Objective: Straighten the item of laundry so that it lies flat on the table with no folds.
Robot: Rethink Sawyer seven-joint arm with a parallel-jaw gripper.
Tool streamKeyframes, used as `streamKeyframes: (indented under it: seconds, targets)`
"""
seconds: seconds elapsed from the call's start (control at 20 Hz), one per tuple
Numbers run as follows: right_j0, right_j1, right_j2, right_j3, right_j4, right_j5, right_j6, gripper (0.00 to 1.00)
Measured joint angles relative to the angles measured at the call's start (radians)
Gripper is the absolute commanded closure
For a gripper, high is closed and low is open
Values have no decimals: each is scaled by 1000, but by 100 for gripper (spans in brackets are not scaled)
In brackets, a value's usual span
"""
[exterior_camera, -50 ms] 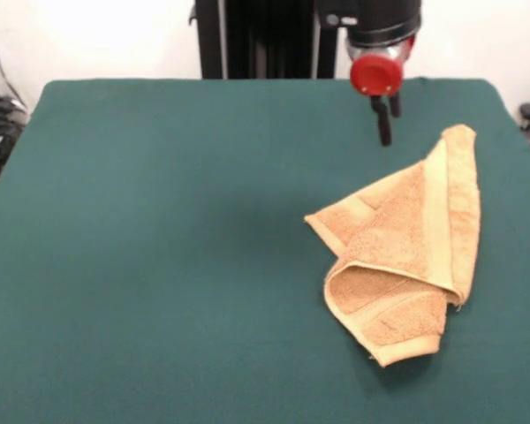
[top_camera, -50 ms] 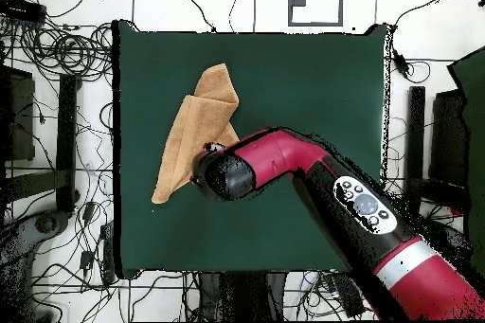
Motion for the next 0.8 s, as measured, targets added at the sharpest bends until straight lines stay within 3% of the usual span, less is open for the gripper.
streamKeyframes:
  seconds: [0.25,0.8]
  targets:
    - [4,31,-7,-112,-7,62,0,0]
    - [24,90,-22,-250,-62,97,-1,0]
